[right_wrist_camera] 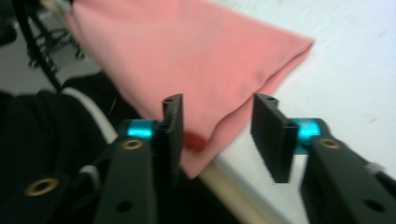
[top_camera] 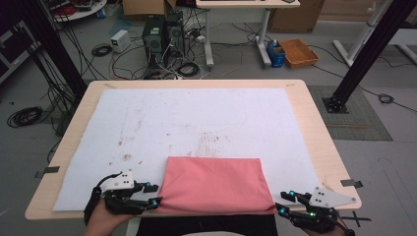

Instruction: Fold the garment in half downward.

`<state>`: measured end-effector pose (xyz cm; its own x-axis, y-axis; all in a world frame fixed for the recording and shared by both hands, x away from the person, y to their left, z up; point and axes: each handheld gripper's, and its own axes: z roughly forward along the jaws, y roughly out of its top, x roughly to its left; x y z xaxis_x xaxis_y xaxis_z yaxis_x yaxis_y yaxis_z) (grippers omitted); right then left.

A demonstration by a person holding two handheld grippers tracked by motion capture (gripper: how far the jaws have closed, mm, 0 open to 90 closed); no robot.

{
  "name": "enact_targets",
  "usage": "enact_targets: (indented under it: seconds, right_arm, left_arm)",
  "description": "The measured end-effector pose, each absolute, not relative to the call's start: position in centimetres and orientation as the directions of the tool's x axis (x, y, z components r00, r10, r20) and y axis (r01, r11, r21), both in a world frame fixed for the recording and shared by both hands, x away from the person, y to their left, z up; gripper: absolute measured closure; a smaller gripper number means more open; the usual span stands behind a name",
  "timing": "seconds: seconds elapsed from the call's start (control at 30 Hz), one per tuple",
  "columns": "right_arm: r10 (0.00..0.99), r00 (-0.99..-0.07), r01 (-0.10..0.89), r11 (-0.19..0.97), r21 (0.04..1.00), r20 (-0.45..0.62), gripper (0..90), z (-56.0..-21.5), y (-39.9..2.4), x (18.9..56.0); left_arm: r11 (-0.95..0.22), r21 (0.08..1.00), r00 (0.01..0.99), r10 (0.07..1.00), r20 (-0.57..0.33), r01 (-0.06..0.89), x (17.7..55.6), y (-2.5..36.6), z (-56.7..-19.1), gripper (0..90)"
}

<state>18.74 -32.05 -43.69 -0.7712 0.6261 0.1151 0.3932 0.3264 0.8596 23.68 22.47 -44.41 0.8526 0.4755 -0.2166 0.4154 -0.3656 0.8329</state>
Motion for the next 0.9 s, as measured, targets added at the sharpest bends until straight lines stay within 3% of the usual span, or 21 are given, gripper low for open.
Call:
enact_targets:
  seconds: [0.2,0.43,0.9]
  right_arm:
    - [0.675,-0.732,0.384,0.299,0.873,0.091,43.0,-42.8,-32.2,20.8]
    - [0.711,-0.699,0.4,0.297,0.867,0.079,41.2,-41.8,-31.3,26.0]
    - [0.707,-0.697,0.484,0.34,0.806,0.121,40.0,-43.3,-27.5,32.9]
  left_arm:
    - [-0.355,0.829,0.829,0.52,-0.208,0.431,25.5,22.3,-43.5,37.7]
    - [-0.33,0.83,0.769,0.615,-0.173,0.45,29.1,22.2,-42.3,36.6]
    - [-0.371,0.774,0.734,0.657,-0.171,0.512,34.6,19.2,-43.8,34.2]
